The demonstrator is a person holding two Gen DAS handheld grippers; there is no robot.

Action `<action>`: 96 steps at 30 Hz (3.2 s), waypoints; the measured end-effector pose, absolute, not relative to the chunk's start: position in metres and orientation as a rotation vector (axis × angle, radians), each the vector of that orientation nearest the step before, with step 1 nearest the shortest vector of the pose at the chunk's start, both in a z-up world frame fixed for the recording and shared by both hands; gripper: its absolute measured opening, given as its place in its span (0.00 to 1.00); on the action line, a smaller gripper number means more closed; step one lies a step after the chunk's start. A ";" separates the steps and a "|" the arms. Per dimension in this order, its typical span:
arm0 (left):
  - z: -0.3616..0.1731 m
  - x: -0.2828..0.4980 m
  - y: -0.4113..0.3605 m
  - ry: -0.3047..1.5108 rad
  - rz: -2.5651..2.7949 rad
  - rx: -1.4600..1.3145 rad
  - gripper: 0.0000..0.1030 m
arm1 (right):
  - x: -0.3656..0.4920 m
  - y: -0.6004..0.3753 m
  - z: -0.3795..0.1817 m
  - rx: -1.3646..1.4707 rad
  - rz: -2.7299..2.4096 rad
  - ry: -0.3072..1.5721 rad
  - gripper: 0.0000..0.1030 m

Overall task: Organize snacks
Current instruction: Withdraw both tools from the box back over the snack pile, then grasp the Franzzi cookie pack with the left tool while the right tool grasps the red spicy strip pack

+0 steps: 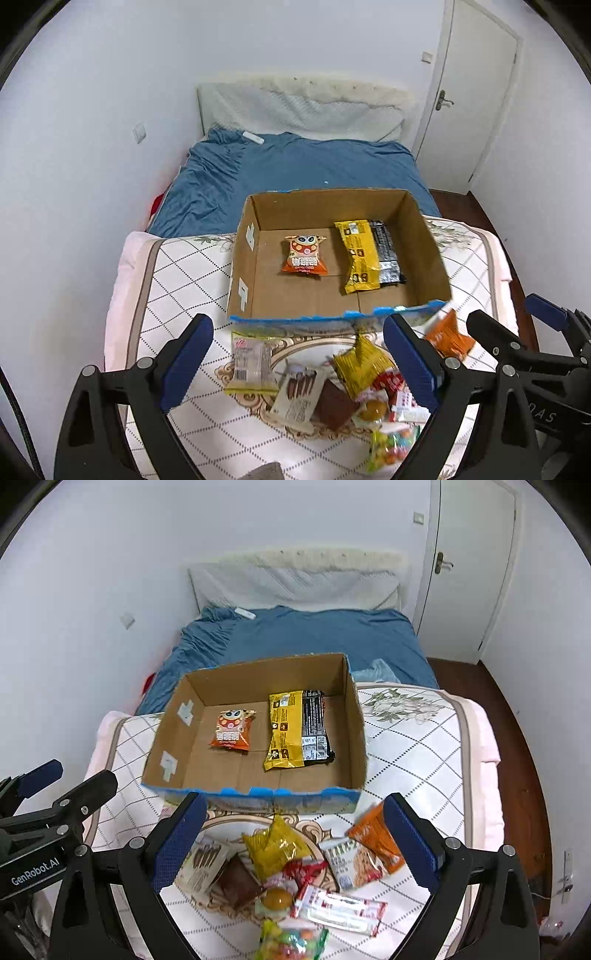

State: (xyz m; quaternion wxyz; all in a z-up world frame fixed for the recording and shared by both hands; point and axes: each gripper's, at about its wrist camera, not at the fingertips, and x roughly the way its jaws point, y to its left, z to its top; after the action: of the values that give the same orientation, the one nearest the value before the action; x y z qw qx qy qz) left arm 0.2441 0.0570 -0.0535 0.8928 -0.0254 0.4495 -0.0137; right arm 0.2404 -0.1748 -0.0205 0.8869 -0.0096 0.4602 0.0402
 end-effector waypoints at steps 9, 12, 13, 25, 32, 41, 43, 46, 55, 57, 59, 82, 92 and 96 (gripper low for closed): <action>-0.024 0.198 0.046 0.876 -0.042 -0.046 0.92 | 0.188 -0.186 0.019 -0.001 0.114 0.896 0.96; -0.023 0.190 0.044 0.874 -0.043 -0.044 0.92 | 0.180 -0.191 0.022 0.011 0.118 0.897 0.96; -0.023 0.188 0.043 0.877 -0.041 -0.044 0.92 | 0.178 -0.193 0.022 0.018 0.120 0.903 0.96; -0.078 0.185 0.046 1.047 0.000 -0.066 0.92 | 0.178 -0.215 -0.050 0.113 0.145 1.158 0.96; -0.168 0.209 0.051 1.253 0.042 -0.030 0.92 | 0.200 -0.236 -0.144 0.122 0.119 1.397 0.96; -0.250 0.228 0.046 1.430 0.040 0.020 0.91 | 0.237 -0.222 -0.234 -0.414 0.217 1.602 0.92; -0.257 0.231 0.043 1.447 0.031 0.026 0.92 | 0.240 -0.215 -0.250 -0.515 0.264 1.642 0.80; -0.266 0.235 0.041 1.466 0.018 0.022 0.91 | 0.245 -0.206 -0.273 -0.608 0.312 1.695 0.73; -0.275 0.251 0.057 1.491 0.019 -0.033 0.91 | 0.269 -0.214 -0.303 -0.417 0.377 1.778 0.71; -0.277 0.255 0.057 1.494 0.008 -0.028 0.91 | 0.270 -0.222 -0.303 -0.347 0.348 1.769 0.67; -0.281 0.259 0.053 1.505 -0.012 -0.010 0.92 | 0.270 -0.235 -0.303 -0.273 0.302 1.770 0.64; -0.324 0.282 0.032 1.593 -0.129 -0.003 0.53 | 0.253 -0.253 -0.304 -0.205 0.253 1.835 0.65; -0.308 0.202 0.053 1.576 -0.064 -0.015 0.53 | 0.178 -0.311 -0.294 0.214 0.127 1.839 0.61; -0.313 0.197 0.046 1.585 -0.077 -0.014 0.59 | 0.165 -0.309 -0.301 0.174 0.158 1.856 0.63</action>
State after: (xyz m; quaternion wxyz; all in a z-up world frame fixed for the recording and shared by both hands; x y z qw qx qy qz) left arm 0.1975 0.0462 -0.3128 0.7015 -0.0061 0.7118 -0.0345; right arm 0.1654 -0.3093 -0.3005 0.5934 0.0748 0.7985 0.0680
